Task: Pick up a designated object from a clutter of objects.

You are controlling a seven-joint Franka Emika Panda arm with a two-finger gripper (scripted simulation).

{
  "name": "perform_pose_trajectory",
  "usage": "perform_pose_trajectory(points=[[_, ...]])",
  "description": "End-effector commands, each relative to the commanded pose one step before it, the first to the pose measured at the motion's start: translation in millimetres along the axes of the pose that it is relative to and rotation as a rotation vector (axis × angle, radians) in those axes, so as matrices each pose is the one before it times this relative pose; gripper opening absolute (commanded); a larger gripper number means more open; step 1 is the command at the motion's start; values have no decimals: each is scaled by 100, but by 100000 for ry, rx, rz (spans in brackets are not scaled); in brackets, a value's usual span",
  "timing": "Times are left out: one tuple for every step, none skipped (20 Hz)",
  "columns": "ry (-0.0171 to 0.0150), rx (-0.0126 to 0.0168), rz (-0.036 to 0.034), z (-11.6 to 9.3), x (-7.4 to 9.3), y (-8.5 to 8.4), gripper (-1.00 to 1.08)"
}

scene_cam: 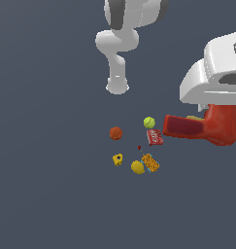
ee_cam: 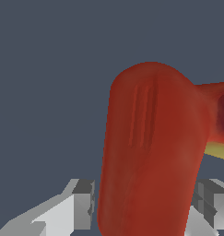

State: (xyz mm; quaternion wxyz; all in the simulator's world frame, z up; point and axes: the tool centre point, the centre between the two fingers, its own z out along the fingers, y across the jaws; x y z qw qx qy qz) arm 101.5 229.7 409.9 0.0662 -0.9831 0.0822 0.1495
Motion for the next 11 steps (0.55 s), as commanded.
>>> perform_pose_trajectory(points=[[410,185,-67,-533,-161,-235,-100],[0,0,0,-74,-18,-58,-100],[0,0,0,-63,-15,-49,-100],[0,0,0,-52,-12,-42,-100],[0,0,0,-43,-10,-34,-100],[0,0,0,-35,-8,-28,-100],[-63,29,3,-11,29,-5,-100],[0,0,0,-21,-4,-17,-100],[0,0,0,-15,-3,-12,-100],[0,0,0,-9,-2,-7,-100],[0,0,0,-3,-1,-2,-100]])
